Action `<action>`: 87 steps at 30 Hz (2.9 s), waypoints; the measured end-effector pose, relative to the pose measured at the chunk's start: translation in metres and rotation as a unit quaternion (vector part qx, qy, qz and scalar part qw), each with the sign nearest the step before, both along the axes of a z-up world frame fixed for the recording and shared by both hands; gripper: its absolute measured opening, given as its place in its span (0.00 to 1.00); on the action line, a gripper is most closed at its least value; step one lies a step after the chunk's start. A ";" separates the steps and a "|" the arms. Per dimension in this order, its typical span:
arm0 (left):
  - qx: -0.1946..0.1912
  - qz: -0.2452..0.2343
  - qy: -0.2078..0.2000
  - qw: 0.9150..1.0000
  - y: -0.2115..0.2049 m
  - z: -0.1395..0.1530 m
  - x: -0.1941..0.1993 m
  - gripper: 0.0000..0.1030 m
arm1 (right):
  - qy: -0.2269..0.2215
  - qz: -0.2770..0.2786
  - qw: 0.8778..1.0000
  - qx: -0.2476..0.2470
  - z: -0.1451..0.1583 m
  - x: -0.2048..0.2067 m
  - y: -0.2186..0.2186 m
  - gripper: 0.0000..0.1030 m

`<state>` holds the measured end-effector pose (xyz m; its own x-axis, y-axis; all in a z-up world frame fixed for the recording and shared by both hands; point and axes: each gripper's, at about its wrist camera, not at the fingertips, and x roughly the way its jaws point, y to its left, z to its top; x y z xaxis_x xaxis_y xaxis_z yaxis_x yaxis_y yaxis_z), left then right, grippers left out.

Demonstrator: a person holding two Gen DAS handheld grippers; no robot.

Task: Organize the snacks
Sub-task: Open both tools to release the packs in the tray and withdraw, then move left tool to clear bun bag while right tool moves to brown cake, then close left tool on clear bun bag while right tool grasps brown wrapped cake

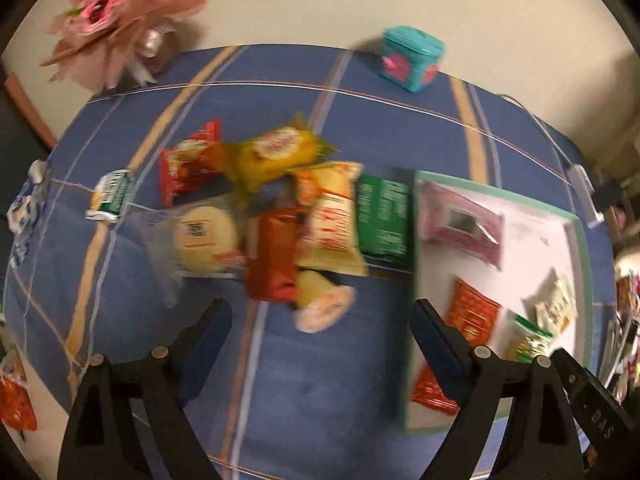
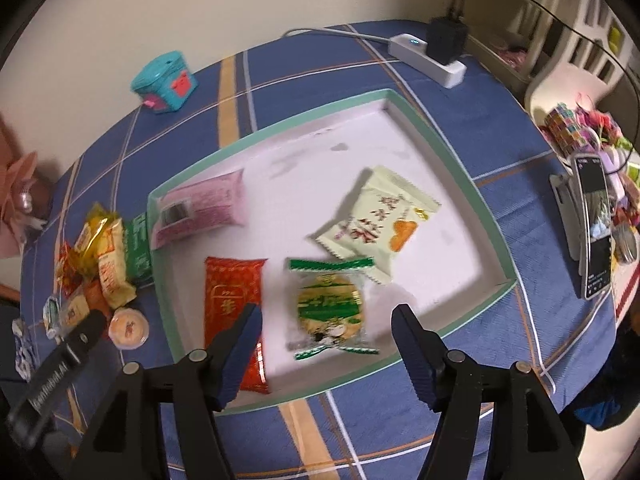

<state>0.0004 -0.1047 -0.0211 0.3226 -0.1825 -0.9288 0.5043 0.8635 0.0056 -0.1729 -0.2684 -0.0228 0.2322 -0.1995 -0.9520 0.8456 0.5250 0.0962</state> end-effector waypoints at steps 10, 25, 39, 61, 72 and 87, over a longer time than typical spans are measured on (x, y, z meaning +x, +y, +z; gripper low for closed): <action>0.028 0.025 -0.035 0.999 0.026 0.001 0.019 1.00 | 0.005 0.017 1.000 -0.011 -0.004 0.017 0.015 1.00; 0.006 0.046 -0.039 0.998 0.054 0.012 0.039 1.00 | -0.042 0.041 0.998 -0.024 0.007 0.044 0.043 1.00; -0.041 0.150 -0.019 0.988 0.141 0.021 0.101 1.00 | -0.081 0.128 0.988 -0.019 0.006 0.113 0.105 1.00; -0.077 0.095 0.106 0.987 0.092 -0.053 0.131 0.79 | -0.080 0.222 0.972 0.013 -0.048 0.197 0.143 0.50; -0.114 0.087 0.137 0.980 0.085 -0.063 0.130 0.52 | -0.095 0.216 0.971 0.030 -0.055 0.205 0.144 0.29; -0.168 0.085 0.075 0.979 0.100 0.016 0.122 0.46 | -0.157 0.205 0.966 0.006 0.010 0.179 0.131 0.25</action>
<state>0.1226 -0.0050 -0.0052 0.2396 -0.4417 -0.8645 0.3263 0.8753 -0.3568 0.0065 -0.1373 -0.0123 0.5671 -0.0184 -0.8235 0.4945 0.8071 0.3226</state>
